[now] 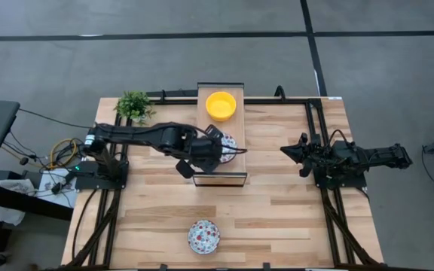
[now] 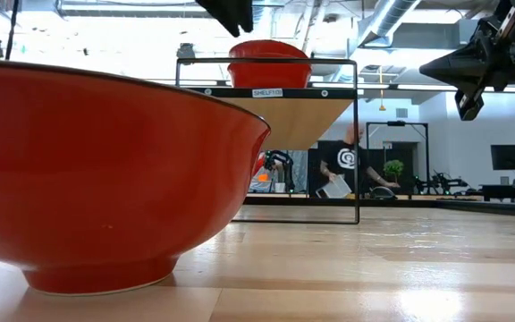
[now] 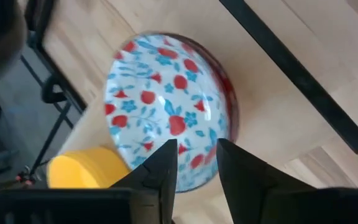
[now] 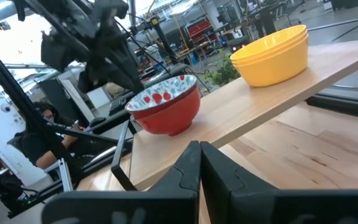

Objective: Pick & Place Mini bowls
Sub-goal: Stack the top white patterned bowl on top of the white patterned bowl on the shelf

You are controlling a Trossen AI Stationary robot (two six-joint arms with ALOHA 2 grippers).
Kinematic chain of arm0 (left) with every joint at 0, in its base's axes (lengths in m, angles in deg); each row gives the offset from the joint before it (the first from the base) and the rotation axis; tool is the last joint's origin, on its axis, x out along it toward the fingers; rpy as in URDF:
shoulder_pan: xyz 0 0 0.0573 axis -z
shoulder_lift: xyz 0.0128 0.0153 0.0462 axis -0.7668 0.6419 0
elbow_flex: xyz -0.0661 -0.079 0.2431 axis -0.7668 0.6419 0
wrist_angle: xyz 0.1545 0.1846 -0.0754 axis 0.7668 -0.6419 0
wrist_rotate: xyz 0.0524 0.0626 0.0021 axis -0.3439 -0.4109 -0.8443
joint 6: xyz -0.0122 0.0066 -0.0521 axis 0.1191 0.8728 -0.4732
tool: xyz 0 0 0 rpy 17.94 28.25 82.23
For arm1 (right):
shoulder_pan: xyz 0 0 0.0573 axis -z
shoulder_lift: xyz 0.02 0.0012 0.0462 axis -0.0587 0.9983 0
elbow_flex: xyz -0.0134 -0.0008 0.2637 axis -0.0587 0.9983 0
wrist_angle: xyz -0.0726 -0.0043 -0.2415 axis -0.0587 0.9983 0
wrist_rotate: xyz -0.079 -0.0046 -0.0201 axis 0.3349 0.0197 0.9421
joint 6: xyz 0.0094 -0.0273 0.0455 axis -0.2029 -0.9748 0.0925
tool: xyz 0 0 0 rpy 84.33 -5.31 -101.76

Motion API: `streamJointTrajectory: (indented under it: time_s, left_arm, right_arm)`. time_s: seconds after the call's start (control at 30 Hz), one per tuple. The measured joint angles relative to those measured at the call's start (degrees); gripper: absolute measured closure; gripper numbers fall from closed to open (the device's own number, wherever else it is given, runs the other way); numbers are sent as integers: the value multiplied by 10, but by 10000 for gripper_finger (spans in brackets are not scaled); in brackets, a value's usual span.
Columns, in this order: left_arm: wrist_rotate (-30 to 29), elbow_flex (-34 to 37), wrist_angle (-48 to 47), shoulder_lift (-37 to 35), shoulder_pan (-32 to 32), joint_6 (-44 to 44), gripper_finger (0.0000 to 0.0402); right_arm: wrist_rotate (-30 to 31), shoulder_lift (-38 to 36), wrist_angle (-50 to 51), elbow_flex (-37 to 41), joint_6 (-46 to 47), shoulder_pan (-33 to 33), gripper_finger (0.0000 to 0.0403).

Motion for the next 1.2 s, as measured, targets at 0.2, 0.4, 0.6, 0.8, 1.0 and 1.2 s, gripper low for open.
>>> streamJointTrajectory:
  time_s: [0.2,0.4,0.6,0.8,1.0,1.2]
  left_arm:
    - [4,0,28,-12,-6,-18,290]
    - [30,22,40,-9,-19,-51,291]
    - [11,78,43,-8,-17,-61,291]
    - [-60,81,63,-19,-14,-60,291]
    - [-52,81,133,-65,-11,-59,291]
    - [25,80,225,-60,-6,-52,299]
  right_arm:
    - [0,0,0,0,0,0,403]
    - [0,0,0,0,1,0,403]
    - [-1,0,0,0,9,0,403]
    - [0,0,0,0,9,0,403]
    - [0,0,0,0,9,0,403]
    - [0,0,0,0,9,0,403]
